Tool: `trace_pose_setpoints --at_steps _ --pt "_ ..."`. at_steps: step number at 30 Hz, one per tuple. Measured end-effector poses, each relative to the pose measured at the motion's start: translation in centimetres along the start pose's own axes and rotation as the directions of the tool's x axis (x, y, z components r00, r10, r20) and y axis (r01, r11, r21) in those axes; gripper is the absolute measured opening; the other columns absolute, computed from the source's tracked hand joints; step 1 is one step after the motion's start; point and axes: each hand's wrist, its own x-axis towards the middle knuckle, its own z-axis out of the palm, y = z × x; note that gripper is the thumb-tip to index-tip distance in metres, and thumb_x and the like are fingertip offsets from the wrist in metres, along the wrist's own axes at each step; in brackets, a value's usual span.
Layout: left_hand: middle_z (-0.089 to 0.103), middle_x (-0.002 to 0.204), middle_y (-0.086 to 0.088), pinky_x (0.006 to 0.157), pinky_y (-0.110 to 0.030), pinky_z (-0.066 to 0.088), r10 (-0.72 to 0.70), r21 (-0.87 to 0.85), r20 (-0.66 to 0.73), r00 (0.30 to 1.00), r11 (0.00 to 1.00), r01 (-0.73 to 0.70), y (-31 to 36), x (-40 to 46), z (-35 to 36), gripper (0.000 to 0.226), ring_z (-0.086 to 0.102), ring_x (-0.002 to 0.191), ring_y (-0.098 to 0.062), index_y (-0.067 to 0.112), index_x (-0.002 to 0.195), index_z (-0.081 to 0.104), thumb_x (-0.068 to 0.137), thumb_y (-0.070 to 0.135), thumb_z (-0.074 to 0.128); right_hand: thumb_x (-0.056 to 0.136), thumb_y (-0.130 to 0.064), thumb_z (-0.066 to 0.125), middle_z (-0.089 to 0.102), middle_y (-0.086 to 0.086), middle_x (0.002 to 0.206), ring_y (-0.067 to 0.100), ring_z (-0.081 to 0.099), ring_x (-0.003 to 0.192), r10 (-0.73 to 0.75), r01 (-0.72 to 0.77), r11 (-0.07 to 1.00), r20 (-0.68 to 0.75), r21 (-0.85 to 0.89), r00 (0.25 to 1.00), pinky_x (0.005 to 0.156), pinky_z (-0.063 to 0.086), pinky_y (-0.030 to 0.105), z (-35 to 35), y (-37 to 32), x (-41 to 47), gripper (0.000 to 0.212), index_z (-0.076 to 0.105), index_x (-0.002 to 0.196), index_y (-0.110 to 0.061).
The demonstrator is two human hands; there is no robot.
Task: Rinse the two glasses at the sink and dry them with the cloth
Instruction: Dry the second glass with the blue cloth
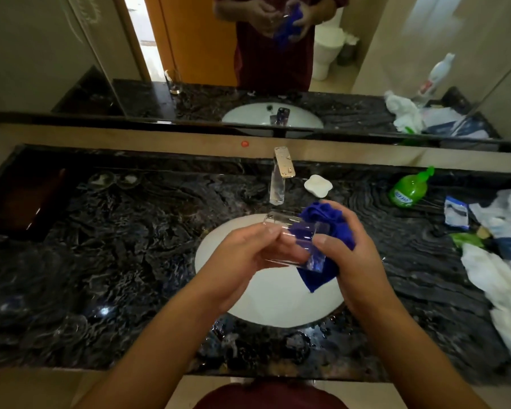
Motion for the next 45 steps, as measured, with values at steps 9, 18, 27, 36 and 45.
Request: trace_pose_setpoints --at_steps 9,18,27,36,45 --pt "0.080 0.096 -0.002 0.085 -0.035 0.050 0.040 -0.080 -0.306 0.951 0.994 -0.068 -0.7 1.2 1.7 0.043 0.071 0.090 -0.014 0.027 0.090 0.084 0.109 0.027 0.045 0.100 -0.034 0.051 0.056 0.000 0.149 0.024 0.043 0.147 -0.524 0.578 0.616 0.270 -0.535 0.808 0.119 0.036 0.045 2.2 -0.1 -1.2 0.036 0.070 0.128 -0.021" --pt "0.075 0.102 -0.028 0.094 -0.040 0.056 0.067 -0.162 -0.292 0.954 0.980 -0.118 0.0 0.7 2.1 0.088 0.073 0.104 -0.032 -0.002 0.109 0.076 0.088 0.073 0.035 0.092 -0.032 0.064 0.066 -0.009 0.134 0.020 0.057 0.130 -0.533 0.620 0.377 0.386 -0.688 0.753 0.106 0.044 0.046 3.1 -2.1 -0.4 0.038 0.067 0.129 -0.023" --pt "0.072 0.066 -0.006 0.064 -0.031 0.055 0.111 -0.291 -0.272 0.956 0.937 -0.192 -0.7 0.9 1.8 0.050 0.067 0.060 -0.017 0.017 0.067 0.075 0.103 0.032 0.044 0.096 -0.031 0.065 0.075 0.004 0.106 0.019 0.069 0.093 0.158 -0.157 0.987 0.216 -0.024 0.964 0.079 0.055 0.030 1.3 -3.0 3.4 0.027 0.069 0.120 -0.018" --pt "0.076 0.079 -0.004 0.075 -0.040 0.051 0.057 -0.419 -0.245 0.968 0.894 -0.158 -0.6 1.7 2.9 0.051 0.072 0.076 -0.020 0.010 0.099 0.072 0.110 0.043 0.033 0.099 -0.040 0.048 0.074 0.003 0.093 0.018 0.065 0.083 0.206 -0.160 0.763 -0.002 0.627 0.978 0.077 0.052 0.033 3.2 -0.2 1.4 0.034 0.072 0.106 -0.017" --pt "0.079 0.077 -0.009 0.066 -0.024 0.056 0.106 -0.364 -0.154 0.982 0.918 -0.156 0.7 1.5 2.0 0.025 0.073 0.066 -0.017 0.004 0.101 0.074 0.092 0.020 0.057 0.093 -0.039 0.059 0.075 0.009 0.108 0.024 0.071 0.091 0.255 -0.245 0.823 0.051 0.513 0.966 0.078 0.057 0.037 2.0 -2.5 2.5 0.037 0.072 0.118 -0.015"
